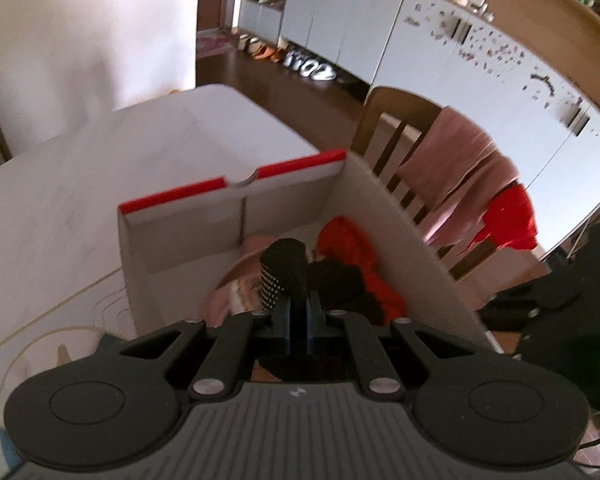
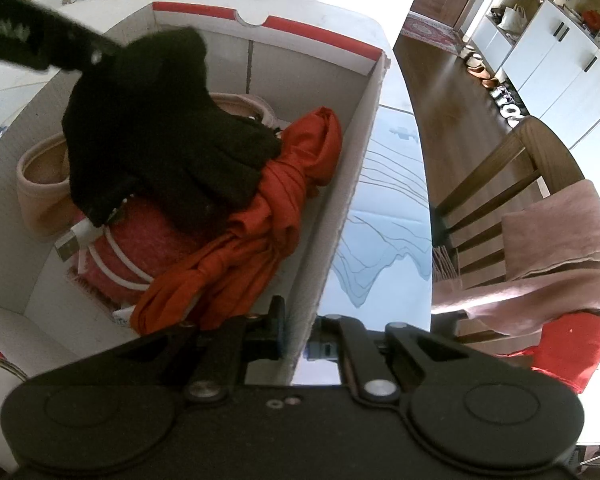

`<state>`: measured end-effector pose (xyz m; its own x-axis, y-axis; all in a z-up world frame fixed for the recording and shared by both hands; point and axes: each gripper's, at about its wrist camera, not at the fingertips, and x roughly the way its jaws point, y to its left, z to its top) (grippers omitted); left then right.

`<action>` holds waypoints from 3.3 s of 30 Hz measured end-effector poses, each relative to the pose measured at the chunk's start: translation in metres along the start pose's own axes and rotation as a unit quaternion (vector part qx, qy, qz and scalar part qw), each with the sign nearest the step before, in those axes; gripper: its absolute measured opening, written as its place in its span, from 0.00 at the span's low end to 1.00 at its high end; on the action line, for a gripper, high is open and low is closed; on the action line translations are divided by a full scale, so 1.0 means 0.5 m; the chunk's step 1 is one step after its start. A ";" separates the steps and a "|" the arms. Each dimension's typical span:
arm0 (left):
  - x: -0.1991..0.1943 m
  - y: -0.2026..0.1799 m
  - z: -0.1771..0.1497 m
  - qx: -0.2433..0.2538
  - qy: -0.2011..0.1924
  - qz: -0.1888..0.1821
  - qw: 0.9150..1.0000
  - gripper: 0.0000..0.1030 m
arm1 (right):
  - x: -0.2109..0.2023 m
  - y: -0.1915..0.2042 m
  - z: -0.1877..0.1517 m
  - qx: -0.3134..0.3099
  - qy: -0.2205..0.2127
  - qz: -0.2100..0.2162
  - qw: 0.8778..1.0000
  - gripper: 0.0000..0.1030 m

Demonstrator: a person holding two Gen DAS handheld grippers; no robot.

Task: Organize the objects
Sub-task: 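Carry the black fabric with the left gripper into the box and release, then return the left gripper to the table and grasp the blue booklet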

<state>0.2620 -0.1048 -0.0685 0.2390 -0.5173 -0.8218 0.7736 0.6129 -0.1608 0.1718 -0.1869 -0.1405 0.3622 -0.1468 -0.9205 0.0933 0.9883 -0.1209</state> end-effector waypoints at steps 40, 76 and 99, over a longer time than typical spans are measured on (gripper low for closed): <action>-0.161 0.028 -0.057 -0.003 -0.067 -0.006 0.998 0.83 | 0.001 -0.004 0.000 -0.002 0.002 -0.001 1.000 0.06; -0.023 0.286 -0.256 -0.124 0.048 0.157 0.979 1.00 | -0.001 -0.007 -0.002 -0.003 0.008 -0.005 1.000 0.07; -0.005 0.302 -0.264 -0.139 0.053 0.186 0.971 0.74 | 0.002 -0.005 0.000 -0.002 0.007 -0.005 1.000 0.07</action>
<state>0.3008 0.0677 -0.1628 0.3983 -0.1736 -0.9007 0.4538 0.8906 0.0290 0.1720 -0.1895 -0.1412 0.3476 -0.1565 -0.9245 0.0931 0.9869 -0.1321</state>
